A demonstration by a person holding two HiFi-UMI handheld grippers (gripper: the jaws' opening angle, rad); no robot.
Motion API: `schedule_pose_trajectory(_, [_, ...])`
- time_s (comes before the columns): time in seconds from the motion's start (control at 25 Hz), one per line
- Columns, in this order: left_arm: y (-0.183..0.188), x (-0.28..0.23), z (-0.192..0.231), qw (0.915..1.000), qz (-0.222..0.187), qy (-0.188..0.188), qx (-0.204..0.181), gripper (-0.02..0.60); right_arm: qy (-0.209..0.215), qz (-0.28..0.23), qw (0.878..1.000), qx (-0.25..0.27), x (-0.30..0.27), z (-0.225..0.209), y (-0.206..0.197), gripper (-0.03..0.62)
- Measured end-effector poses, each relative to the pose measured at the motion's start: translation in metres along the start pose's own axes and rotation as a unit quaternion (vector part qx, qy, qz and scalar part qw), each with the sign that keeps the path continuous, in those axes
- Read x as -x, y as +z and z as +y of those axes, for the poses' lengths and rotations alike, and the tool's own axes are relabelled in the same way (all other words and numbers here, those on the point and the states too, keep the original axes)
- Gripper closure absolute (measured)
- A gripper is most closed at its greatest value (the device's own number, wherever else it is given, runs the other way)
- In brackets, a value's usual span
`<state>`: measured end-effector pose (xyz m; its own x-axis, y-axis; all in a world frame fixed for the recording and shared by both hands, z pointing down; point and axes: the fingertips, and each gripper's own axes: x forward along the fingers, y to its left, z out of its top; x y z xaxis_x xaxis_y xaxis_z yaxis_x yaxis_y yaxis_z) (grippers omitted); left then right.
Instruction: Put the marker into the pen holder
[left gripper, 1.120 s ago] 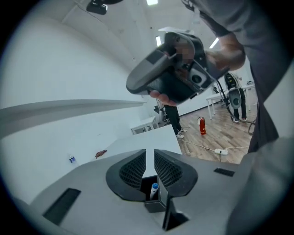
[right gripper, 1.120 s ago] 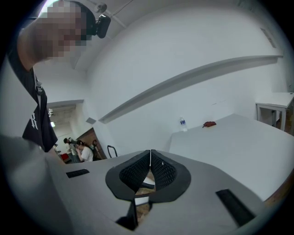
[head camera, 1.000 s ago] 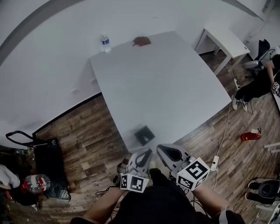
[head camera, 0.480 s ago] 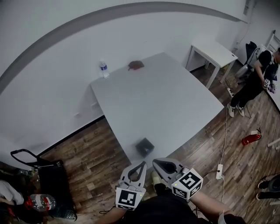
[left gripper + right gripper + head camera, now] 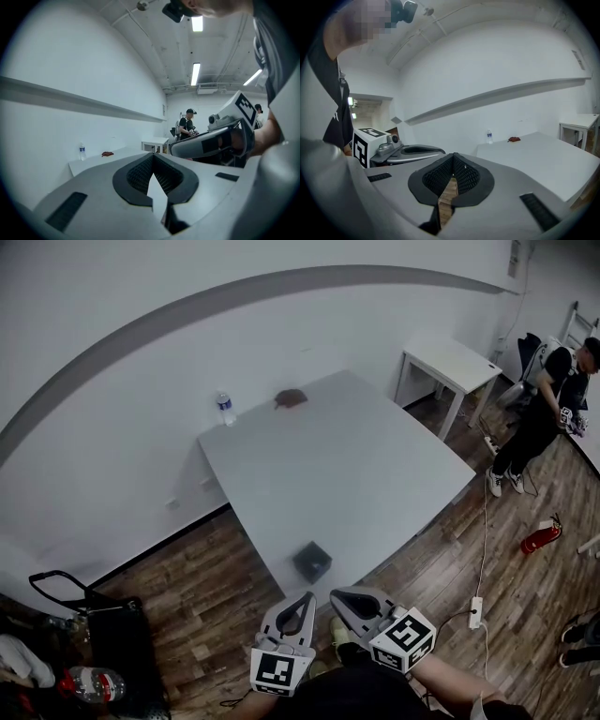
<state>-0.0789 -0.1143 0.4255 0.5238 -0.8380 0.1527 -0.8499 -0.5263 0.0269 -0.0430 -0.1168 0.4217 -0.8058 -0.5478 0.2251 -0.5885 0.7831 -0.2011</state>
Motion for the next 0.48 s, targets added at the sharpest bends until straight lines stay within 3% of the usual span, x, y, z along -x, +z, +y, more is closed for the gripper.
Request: schedule_pose_trajectory(0.48, [0.007,-0.005,-0.005,0.9999,-0.010,0.002,-0.001,0.577,-0.004,-0.006,1.000,0.009,0.012,-0.002,0.005,0.579])
